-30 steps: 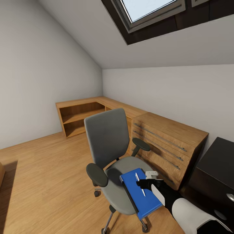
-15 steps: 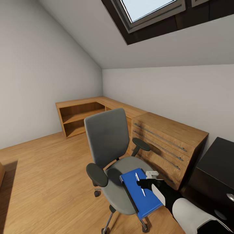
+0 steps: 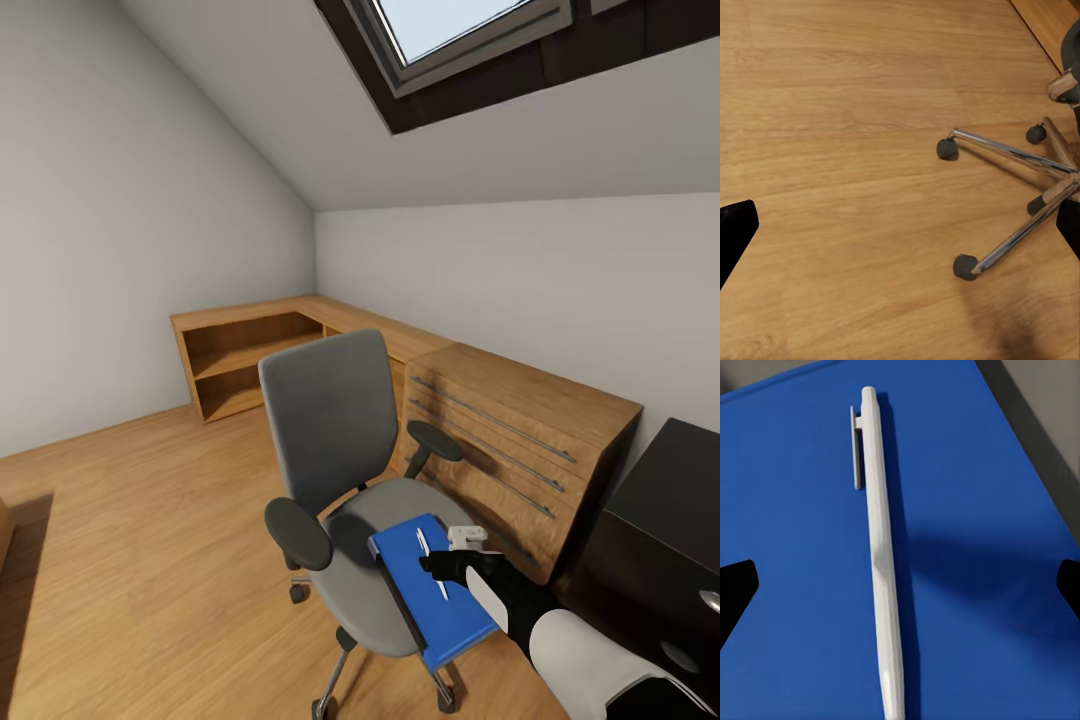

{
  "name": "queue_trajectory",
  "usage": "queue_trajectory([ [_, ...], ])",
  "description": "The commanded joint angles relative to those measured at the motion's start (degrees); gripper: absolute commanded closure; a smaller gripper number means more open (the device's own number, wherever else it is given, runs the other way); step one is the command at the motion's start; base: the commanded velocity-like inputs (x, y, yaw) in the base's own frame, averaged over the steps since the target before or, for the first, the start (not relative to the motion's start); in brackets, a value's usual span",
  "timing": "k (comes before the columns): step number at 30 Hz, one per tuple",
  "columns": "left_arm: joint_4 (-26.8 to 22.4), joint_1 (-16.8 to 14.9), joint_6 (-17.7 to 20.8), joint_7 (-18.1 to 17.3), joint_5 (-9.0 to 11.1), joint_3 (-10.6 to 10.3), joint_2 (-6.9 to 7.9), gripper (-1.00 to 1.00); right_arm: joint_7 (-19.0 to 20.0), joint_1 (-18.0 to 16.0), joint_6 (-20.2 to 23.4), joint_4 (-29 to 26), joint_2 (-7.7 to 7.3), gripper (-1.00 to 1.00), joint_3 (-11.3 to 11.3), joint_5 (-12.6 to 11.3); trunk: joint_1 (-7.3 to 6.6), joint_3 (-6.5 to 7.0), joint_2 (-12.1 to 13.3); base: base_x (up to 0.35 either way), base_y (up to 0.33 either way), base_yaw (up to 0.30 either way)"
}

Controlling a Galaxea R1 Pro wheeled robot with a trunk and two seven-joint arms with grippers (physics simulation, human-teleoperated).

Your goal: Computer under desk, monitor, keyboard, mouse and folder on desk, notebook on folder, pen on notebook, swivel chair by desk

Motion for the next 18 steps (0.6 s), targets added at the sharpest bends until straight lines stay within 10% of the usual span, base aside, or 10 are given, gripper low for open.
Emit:
queue_trajectory([
  [1, 0.00, 0.00, -0.01, -0.36, 0.61, 0.02, 0.01, -1.00, 0.04, -0.02, 0.27, -0.11, -0.05, -1.00, 0.21, -0.09, 0.00, -0.05, -0.04, 0.000, 0.000, 0.000],
  [18, 0.00, 0.00, -0.01, -0.35, 0.61, 0.02, 0.01, -1.00, 0.04, -0.02, 0.33, -0.11, -0.05, -1.00, 0.29, -0.09, 1.54, -1.31, -2.85, 0.000, 0.000, 0.000],
])
